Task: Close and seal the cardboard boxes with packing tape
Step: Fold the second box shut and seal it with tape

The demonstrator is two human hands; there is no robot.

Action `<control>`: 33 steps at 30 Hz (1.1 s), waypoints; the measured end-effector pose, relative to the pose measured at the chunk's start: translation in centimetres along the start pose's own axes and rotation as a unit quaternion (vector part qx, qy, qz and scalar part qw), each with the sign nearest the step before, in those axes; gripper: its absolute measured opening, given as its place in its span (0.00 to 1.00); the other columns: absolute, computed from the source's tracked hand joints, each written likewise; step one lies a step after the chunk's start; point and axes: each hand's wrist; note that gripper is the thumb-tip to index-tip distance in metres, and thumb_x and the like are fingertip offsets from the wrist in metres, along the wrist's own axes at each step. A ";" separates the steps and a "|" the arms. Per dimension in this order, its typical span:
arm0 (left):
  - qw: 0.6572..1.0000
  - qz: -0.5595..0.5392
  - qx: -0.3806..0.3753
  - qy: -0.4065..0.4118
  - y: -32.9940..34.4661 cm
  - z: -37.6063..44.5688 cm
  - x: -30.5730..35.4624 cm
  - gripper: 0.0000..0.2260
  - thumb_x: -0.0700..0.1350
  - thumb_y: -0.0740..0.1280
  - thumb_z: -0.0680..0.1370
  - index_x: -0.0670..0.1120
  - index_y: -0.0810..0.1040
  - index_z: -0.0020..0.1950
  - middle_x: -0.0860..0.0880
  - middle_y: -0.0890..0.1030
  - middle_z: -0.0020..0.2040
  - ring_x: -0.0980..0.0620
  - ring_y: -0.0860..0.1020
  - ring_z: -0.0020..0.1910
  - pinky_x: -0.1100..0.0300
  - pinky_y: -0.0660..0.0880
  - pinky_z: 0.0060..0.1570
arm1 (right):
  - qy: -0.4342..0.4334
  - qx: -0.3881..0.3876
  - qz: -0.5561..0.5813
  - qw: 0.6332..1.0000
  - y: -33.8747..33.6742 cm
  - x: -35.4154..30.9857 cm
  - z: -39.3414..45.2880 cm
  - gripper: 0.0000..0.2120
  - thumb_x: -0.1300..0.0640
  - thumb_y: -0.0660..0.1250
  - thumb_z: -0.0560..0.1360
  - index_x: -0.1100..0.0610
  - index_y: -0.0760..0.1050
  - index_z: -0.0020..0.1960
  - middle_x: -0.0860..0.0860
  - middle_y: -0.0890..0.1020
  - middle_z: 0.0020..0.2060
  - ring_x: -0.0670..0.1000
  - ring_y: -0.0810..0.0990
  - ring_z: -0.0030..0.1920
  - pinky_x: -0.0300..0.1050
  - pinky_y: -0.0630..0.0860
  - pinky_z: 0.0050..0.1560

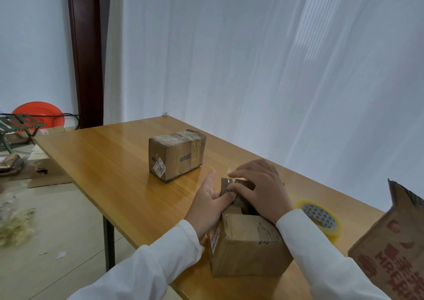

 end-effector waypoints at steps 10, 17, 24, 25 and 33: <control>1.000 0.026 -0.007 0.008 0.0 0.0 -0.1 0.36 0.43 0.66 0.78 0.52 0.47 0.77 0.49 0.84 0.37 0.53 0.83 0.40 0.61 0.77 0.41 | 0.101 -0.063 0.085 0.989 -1.3 -0.8 1.1 0.30 0.41 0.73 0.68 0.48 0.72 0.66 0.40 0.76 0.55 0.41 0.73 0.56 0.39 0.68 0.60; 0.999 0.041 -0.017 0.021 0.3 -0.2 0.0 0.35 0.43 0.66 0.78 0.54 0.47 0.77 0.48 0.84 0.36 0.52 0.83 0.39 0.60 0.77 0.42 | 0.136 -0.124 0.171 0.968 -2.3 -1.5 2.8 0.10 0.50 0.69 0.74 0.51 0.78 0.35 0.47 0.81 0.33 0.42 0.78 0.34 0.32 0.74 0.37; 0.998 0.019 -0.004 0.052 0.5 -0.6 0.2 0.37 0.39 0.66 0.78 0.57 0.45 0.76 0.47 0.84 0.38 0.51 0.83 0.40 0.60 0.78 0.41 | 0.147 -0.083 0.111 0.979 -1.1 -1.5 2.5 0.10 0.47 0.69 0.73 0.47 0.76 0.34 0.42 0.74 0.25 0.40 0.72 0.28 0.31 0.68 0.33; 0.998 0.007 0.010 0.059 0.5 -0.6 0.1 0.38 0.38 0.66 0.77 0.57 0.45 0.76 0.46 0.85 0.40 0.50 0.84 0.42 0.60 0.78 0.42 | 0.151 -0.079 0.111 0.979 -1.1 -1.5 2.5 0.10 0.47 0.70 0.73 0.47 0.76 0.34 0.42 0.74 0.24 0.39 0.72 0.28 0.30 0.67 0.33; 0.997 -0.008 0.063 0.045 0.6 0.0 -0.4 0.40 0.39 0.70 0.74 0.55 0.47 0.76 0.44 0.85 0.47 0.49 0.83 0.47 0.52 0.79 0.50 | 0.167 -0.038 0.036 0.984 -1.3 -2.2 1.9 0.11 0.43 0.71 0.70 0.46 0.73 0.46 0.43 0.78 0.32 0.42 0.76 0.35 0.37 0.69 0.40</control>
Point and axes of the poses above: each hand's wrist, its own z-axis towards the middle knuckle, its own y-axis out of the palm, x = y × z
